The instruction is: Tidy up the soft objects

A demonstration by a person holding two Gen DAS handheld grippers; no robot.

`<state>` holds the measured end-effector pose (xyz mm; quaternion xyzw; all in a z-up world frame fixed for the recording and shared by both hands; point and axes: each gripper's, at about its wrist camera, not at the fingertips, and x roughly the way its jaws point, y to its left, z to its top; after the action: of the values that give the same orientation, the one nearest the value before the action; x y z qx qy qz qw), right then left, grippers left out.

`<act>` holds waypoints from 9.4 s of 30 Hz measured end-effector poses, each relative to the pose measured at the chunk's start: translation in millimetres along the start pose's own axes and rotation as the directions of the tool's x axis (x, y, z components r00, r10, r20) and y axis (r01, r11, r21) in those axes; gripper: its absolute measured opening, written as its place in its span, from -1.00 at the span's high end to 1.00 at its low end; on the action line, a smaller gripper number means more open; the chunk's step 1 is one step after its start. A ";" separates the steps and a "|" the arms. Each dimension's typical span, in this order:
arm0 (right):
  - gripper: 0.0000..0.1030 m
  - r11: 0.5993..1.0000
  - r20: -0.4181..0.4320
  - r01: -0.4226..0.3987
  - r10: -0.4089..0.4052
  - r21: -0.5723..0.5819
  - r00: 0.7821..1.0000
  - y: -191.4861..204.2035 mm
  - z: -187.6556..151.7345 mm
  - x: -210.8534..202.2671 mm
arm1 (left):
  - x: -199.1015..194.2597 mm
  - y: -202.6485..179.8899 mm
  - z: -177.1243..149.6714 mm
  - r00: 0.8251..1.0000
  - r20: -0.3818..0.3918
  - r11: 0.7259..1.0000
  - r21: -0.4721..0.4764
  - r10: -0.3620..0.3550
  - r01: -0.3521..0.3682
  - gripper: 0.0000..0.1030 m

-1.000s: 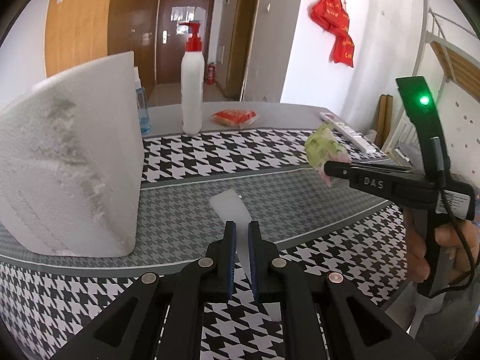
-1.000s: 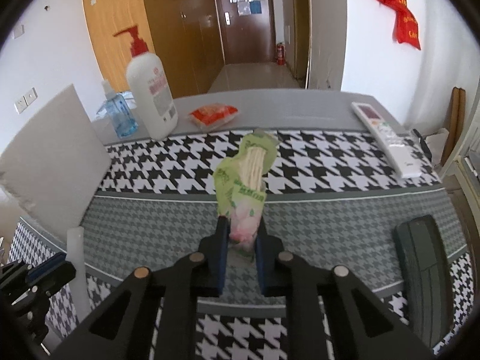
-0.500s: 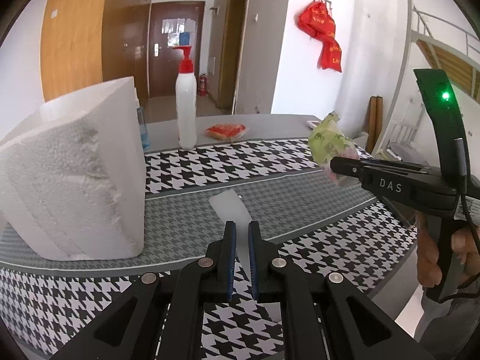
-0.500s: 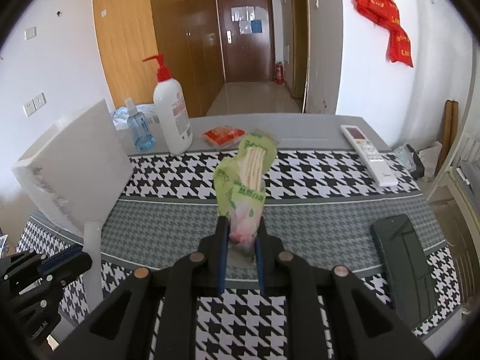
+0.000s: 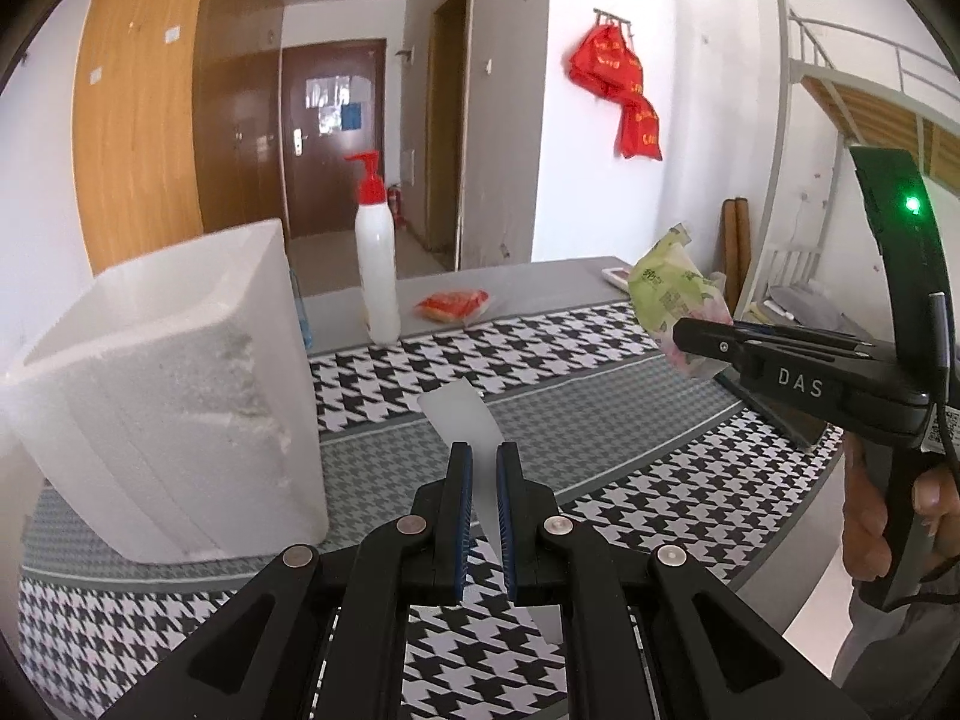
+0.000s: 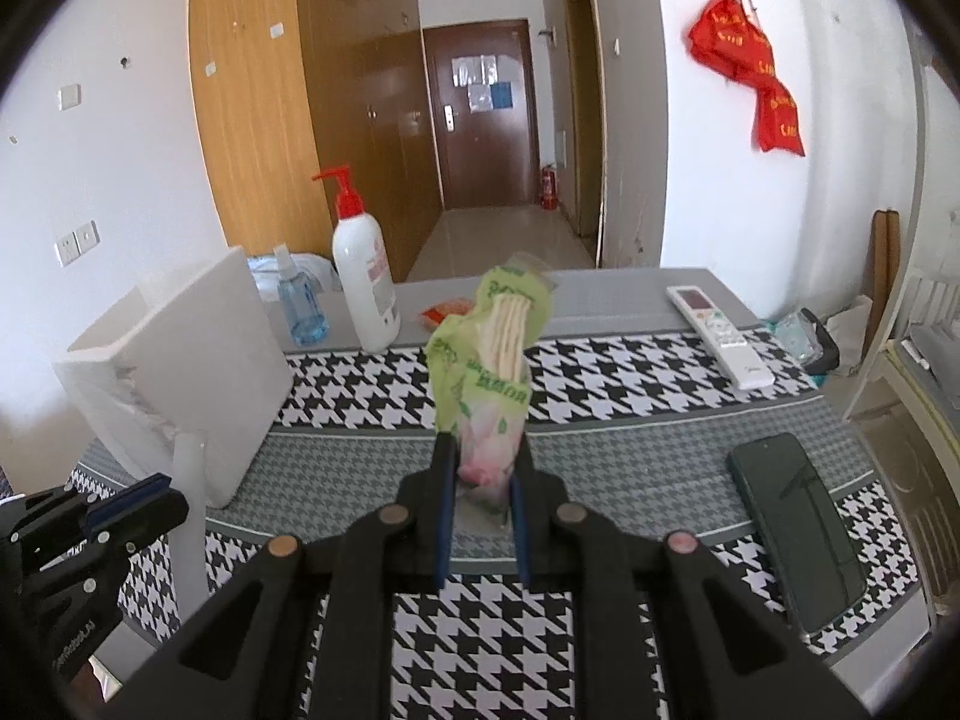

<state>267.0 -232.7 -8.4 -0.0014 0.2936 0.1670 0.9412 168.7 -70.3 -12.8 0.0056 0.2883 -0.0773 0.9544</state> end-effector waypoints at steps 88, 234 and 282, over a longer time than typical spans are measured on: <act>0.61 0.977 0.214 -0.125 0.161 -0.172 0.963 100.1 44.8 -52.2 | -93.8 65.2 50.4 0.938 0.304 0.985 -0.021 0.168 -0.170 0.83; -0.72 0.950 0.126 -0.188 0.224 -0.249 0.966 179.4 67.6 10.9 | -106.4 155.5 47.6 0.871 0.266 0.908 -0.197 0.412 -0.369 0.83; -0.80 0.988 0.156 0.003 0.021 -0.154 0.988 103.9 43.2 -11.2 | -16.8 122.0 89.9 0.957 0.183 0.971 -0.121 0.224 -0.205 0.71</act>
<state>249.4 -133.8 43.5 -0.0594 0.2047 0.1929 0.9578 222.8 47.7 67.3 -0.0188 0.1942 0.0412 0.9799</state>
